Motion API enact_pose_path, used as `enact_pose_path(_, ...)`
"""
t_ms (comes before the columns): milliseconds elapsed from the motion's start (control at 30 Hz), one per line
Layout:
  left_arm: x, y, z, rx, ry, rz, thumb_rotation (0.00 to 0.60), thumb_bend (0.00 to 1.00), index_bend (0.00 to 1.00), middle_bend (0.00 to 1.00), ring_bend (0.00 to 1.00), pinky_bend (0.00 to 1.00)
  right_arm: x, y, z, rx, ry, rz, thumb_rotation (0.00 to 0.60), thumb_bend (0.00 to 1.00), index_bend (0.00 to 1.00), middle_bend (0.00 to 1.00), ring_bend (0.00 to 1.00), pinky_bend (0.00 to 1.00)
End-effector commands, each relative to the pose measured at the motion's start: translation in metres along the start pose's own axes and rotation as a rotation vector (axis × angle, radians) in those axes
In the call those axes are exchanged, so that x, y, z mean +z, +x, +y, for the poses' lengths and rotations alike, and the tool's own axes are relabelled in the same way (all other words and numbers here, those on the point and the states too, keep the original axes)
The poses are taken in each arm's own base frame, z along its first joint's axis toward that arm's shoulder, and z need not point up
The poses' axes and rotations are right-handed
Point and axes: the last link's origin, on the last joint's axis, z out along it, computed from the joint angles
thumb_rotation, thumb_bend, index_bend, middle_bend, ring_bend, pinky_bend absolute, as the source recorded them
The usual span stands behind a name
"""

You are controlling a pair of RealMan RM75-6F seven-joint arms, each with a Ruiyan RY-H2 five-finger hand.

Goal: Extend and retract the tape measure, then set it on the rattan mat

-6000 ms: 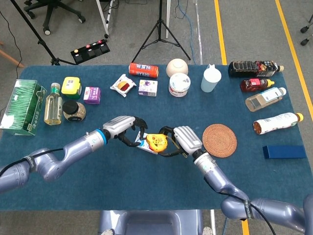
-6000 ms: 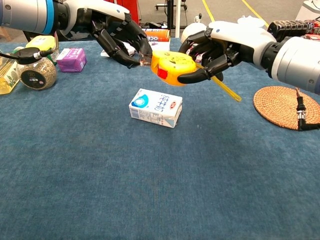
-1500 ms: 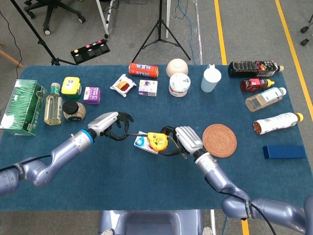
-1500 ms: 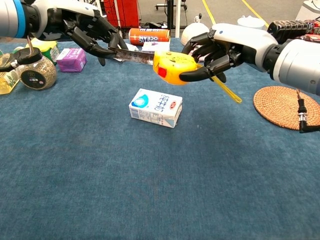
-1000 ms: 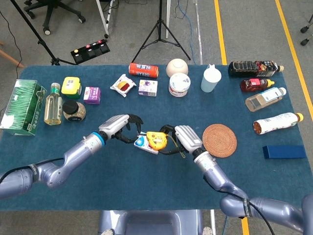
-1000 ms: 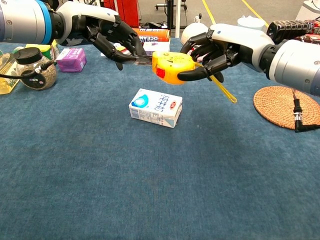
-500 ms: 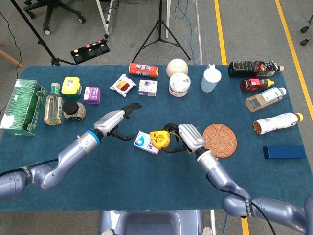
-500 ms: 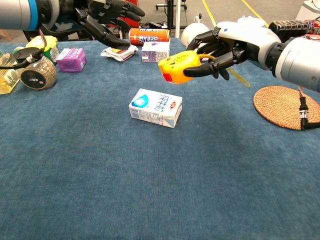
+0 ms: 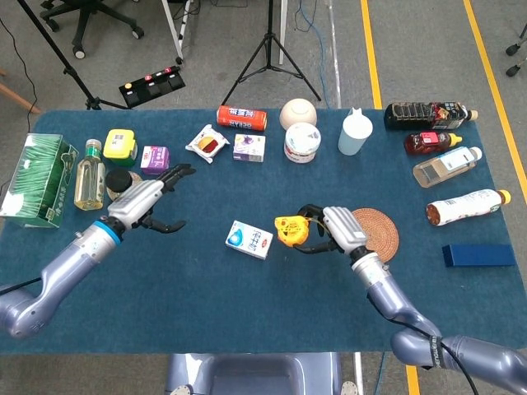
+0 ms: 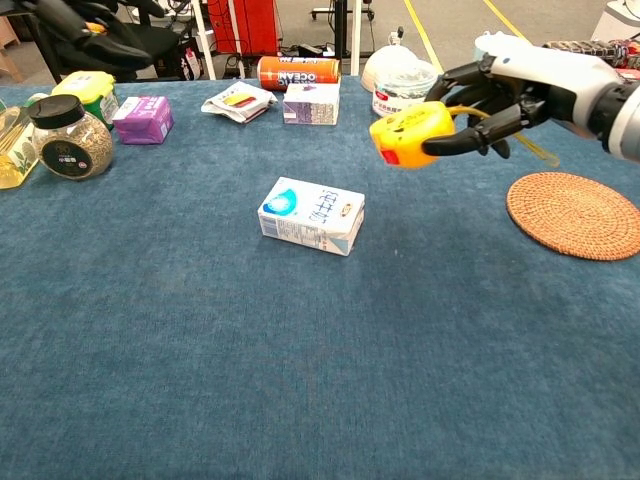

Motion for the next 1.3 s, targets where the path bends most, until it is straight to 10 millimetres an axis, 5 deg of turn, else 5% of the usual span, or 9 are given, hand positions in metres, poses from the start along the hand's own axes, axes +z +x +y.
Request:
enact_pose_path(33,-0.015,0.002,-0.009,0.001,0.016,0.005,0.6,0.28,0.04,0.0,0.0,0.22,-0.006,0.004,0.01,-0.014,-0.022,0.006,0.405,0.27,0.52,0.5,0.67,0.69)
enact_pose_path(367,-0.043,0.01,-0.032,-0.009,0.054,0.03,0.6,0.28,0.04,0.0,0.0,0.22,-0.025,0.02,0.052,-0.077,-0.106,0.025,0.408,0.28,0.52,0.51,0.67,0.69)
enact_pose_path(833,-0.054,0.008,-0.037,-0.023,0.053,0.021,0.6,0.28,0.04,0.0,0.0,0.22,-0.034,0.018,0.088,-0.107,-0.19,0.017,0.405,0.28,0.51,0.5,0.6,0.61)
enact_pose_path(1167,-0.055,0.008,-0.039,-0.024,0.052,0.016,0.6,0.28,0.04,0.0,0.0,0.22,-0.036,0.014,0.095,-0.169,-0.208,-0.05,0.406,0.28,0.06,0.16,0.16,0.18)
enact_pose_path(1300,-0.056,0.008,-0.038,-0.025,0.048,0.02,0.6,0.28,0.04,0.0,0.0,0.22,-0.036,0.018,0.091,-0.187,-0.193,-0.037,0.406,0.28,0.0,0.07,0.08,0.12)
